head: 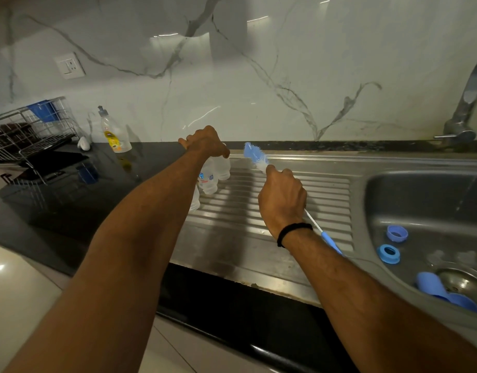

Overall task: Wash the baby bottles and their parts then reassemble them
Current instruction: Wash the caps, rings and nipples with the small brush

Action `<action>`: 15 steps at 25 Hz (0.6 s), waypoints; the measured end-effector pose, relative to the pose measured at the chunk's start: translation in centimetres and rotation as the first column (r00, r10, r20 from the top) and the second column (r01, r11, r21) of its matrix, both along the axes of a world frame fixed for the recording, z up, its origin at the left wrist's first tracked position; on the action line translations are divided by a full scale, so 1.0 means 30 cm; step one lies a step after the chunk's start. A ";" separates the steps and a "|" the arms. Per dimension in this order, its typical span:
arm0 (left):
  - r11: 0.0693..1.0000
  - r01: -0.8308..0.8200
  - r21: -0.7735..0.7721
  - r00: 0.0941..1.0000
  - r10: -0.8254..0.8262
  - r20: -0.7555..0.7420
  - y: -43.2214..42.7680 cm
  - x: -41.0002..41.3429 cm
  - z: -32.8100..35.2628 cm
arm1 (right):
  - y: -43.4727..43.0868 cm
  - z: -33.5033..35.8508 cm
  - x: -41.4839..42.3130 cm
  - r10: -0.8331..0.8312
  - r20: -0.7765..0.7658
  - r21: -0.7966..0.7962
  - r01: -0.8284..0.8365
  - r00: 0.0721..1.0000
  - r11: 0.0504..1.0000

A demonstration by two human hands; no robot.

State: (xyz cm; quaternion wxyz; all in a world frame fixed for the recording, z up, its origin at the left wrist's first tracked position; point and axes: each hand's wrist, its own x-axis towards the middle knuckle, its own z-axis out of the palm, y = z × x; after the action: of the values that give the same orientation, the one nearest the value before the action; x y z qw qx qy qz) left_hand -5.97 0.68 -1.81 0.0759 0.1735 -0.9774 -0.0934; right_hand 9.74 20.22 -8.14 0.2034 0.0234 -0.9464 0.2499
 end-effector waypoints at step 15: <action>0.999 0.035 -0.003 0.999 -0.035 0.032 -0.050 -0.061 -0.023 | 0.001 -0.003 0.003 0.003 0.006 -0.006 -0.003 1.000 1.000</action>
State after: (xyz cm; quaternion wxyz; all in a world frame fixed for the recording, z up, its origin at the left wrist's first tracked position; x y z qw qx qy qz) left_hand -7.79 -0.83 -2.49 0.0591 0.1579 -0.9816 -0.0902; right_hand 9.84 20.24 -8.23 0.2002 0.0235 -0.9462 0.2533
